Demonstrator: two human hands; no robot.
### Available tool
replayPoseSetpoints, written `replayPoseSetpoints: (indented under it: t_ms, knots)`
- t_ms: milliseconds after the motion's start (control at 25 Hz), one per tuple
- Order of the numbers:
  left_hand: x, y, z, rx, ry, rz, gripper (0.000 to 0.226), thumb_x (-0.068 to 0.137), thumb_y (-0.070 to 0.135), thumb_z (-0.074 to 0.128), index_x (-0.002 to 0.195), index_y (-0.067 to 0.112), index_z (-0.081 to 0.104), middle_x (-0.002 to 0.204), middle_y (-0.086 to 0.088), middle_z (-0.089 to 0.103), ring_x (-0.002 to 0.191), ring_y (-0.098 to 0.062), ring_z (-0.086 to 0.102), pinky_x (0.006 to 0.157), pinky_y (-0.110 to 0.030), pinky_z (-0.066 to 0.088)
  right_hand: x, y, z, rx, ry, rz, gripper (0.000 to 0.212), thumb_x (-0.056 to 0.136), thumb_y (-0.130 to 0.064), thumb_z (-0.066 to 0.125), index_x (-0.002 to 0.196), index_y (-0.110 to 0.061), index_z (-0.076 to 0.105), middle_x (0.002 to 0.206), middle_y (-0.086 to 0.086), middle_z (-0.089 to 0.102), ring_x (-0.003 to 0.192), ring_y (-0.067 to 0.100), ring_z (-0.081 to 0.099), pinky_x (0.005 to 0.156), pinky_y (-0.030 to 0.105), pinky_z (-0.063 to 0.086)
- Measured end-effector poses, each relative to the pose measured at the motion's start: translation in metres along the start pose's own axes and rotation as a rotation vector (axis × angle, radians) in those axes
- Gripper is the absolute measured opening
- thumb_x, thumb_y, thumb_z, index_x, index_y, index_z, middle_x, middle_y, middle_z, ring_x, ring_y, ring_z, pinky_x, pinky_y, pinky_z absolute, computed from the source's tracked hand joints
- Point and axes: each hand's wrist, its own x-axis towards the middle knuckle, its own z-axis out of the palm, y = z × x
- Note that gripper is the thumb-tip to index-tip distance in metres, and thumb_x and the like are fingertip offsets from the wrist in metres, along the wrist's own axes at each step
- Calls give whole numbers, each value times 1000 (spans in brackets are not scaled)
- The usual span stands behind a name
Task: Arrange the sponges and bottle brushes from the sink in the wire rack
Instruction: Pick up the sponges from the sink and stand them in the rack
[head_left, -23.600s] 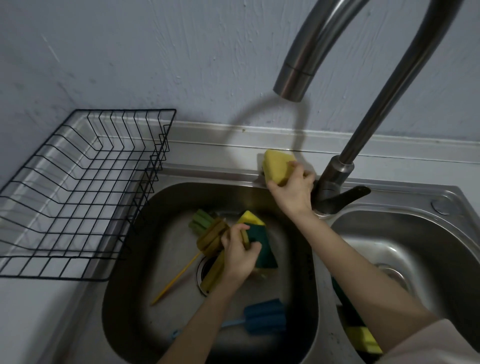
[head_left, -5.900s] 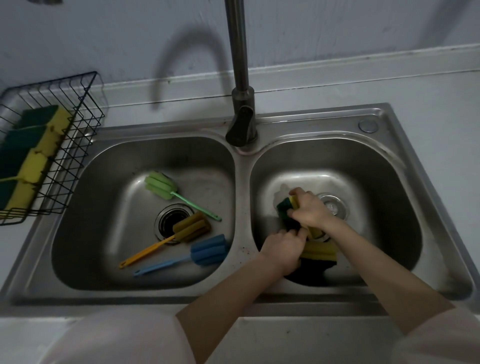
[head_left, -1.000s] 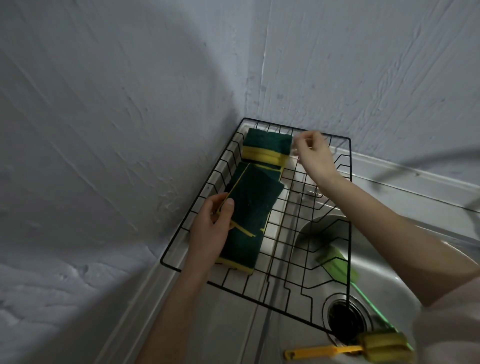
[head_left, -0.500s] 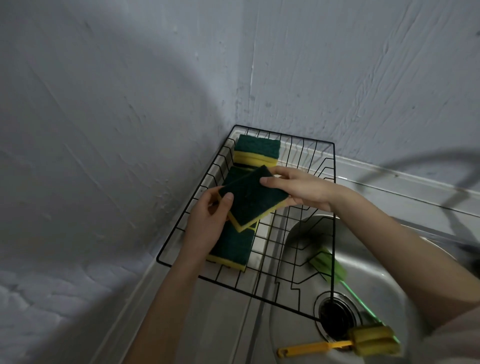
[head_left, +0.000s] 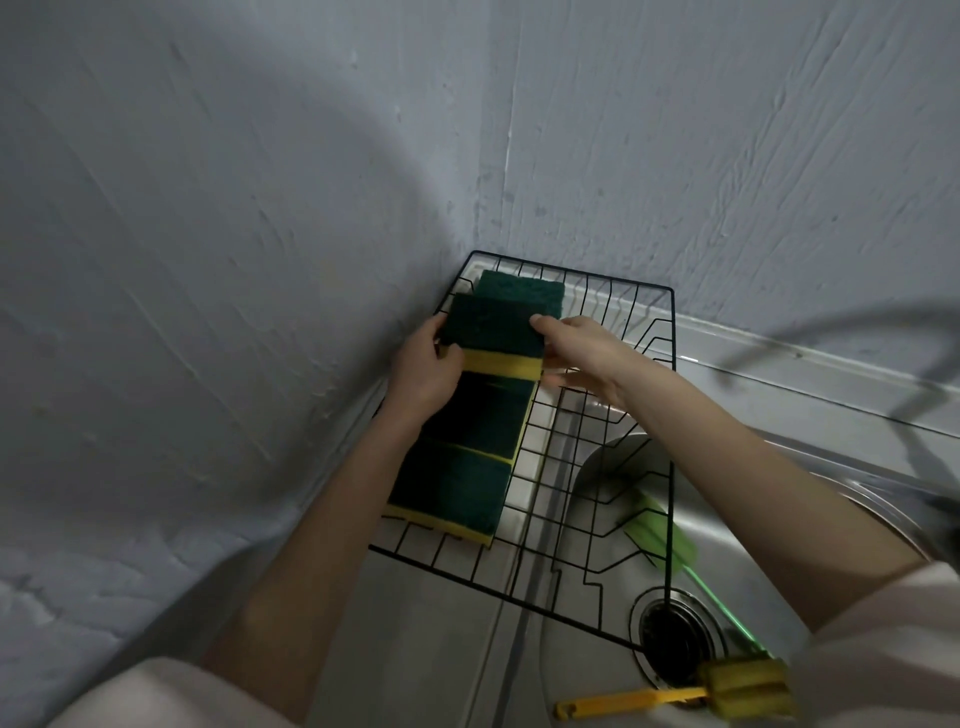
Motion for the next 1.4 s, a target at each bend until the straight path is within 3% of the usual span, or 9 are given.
replayPoseSetpoints:
  t_ms: [240,480,600,720,880,1040,1160,1280,1400]
  knots:
    - [8,-5,11,107,36,-2,44,91,-1,38,135,6,38,133,-19,52,120,-33,51,104,-39,41,9,8,2,44,53,-8,37,93,-25,49,118,2,49,101,13,52,91,20,55,61,19,53]
    - [4,-12,23,310,95,67,35,92,0,36,126,1,42,127,-22,54,114,-35,53,97,-40,43,12,15,4,-50,104,-4,37,93,-25,50,116,4,49,116,25,61,89,24,59,78,32,55]
    - [8,-14,25,369,106,109,33,92,-1,36,123,1,46,124,-22,56,113,-36,54,95,-41,43,14,18,6,-72,118,-9,37,93,-26,49,115,4,49,107,20,60,88,24,59,75,30,54]
    - [9,-13,26,406,97,121,32,92,0,37,121,0,47,122,-23,57,111,-36,54,93,-41,44,16,22,6,-122,143,-16,41,93,-31,48,117,2,48,103,17,60,88,23,60,85,39,56]
    - [6,-2,24,462,61,169,31,92,2,38,122,-2,43,126,-20,50,112,-33,52,92,-42,44,9,17,4,-239,157,-51,47,95,-37,41,121,2,46,101,15,57,104,31,60,96,40,49]
    - [-4,15,15,501,28,205,33,91,7,42,123,-1,46,130,-20,49,116,-31,49,95,-39,41,-16,10,-5,-428,164,-133,49,96,-33,39,134,-1,35,127,19,55,116,31,53,81,26,36]
    - [-23,36,13,521,-17,271,38,93,13,44,129,2,46,135,-18,49,123,-29,47,103,-37,37,-49,4,-22,-456,176,-231,45,95,-28,42,134,-7,40,131,17,55,115,28,54,85,29,41]
    - [-47,61,20,544,-52,366,35,93,18,43,124,6,52,129,-15,56,117,-27,52,98,-36,41,-82,9,-43,-662,276,-403,40,92,-24,46,129,-8,48,128,16,55,117,28,52,94,30,41]
    - [-76,79,36,565,-96,439,32,93,22,41,119,8,56,122,-13,60,111,-25,55,92,-35,44,-109,27,-69,-807,322,-420,39,89,-20,49,126,-11,52,127,17,56,120,31,50,103,40,41]
